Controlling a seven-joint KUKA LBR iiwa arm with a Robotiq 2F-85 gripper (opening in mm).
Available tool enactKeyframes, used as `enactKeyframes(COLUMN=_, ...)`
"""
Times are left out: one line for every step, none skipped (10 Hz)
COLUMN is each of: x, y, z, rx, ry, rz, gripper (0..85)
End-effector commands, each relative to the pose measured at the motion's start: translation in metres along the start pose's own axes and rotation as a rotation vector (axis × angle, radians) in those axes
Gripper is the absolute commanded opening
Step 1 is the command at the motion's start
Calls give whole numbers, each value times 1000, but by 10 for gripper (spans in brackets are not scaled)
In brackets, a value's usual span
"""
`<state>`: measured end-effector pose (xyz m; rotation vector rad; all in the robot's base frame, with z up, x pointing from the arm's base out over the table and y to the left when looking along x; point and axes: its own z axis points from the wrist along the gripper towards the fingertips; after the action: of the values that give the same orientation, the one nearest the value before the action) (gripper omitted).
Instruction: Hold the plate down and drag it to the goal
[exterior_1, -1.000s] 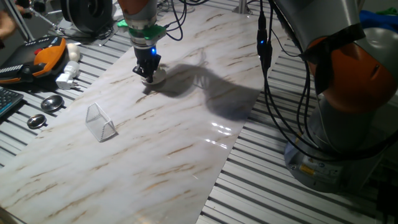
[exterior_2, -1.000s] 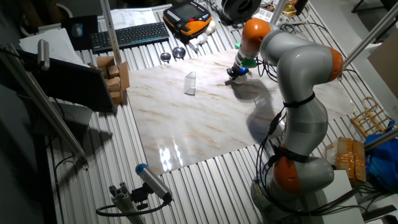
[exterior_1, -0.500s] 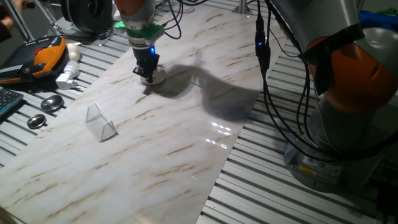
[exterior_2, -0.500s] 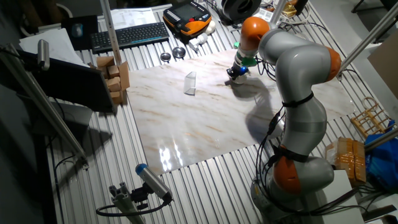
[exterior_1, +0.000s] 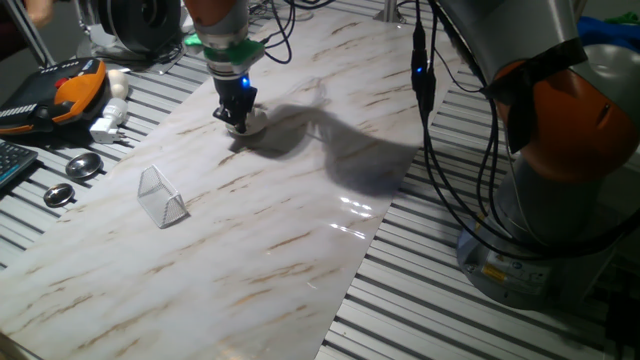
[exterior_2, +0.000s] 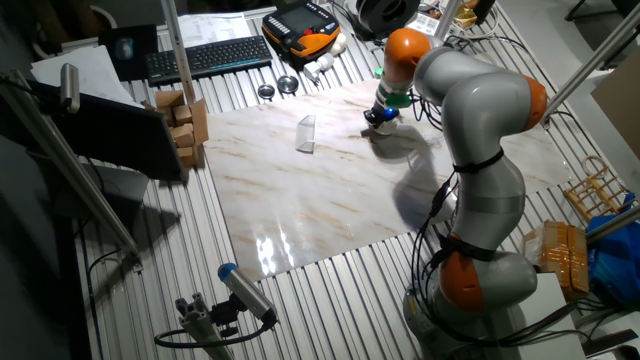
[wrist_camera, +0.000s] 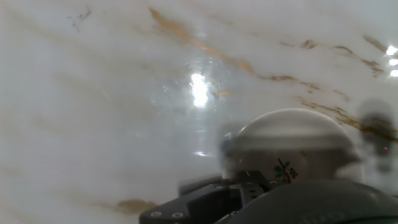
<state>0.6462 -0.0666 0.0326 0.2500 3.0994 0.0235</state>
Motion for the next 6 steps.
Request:
enactKeyframes(x=0, y=0, z=0, rx=19, ry=-14, rz=33, gripper=0)
enactKeyframes(x=0, y=0, z=0, rx=23, ry=-26, rz=66, gripper=0)
enactKeyframes(x=0, y=0, z=0, rx=15, ry=-25, rz=88, gripper=0)
enactKeyframes(x=0, y=0, z=0, rx=6, ry=-16, rz=107, gripper=0)
enactKeyframes(x=0, y=0, z=0, rx=7, ry=-11, rz=122, gripper=0)
enactKeyframes(x=0, y=0, z=0, rx=5, ry=-5, rz=131, gripper=0)
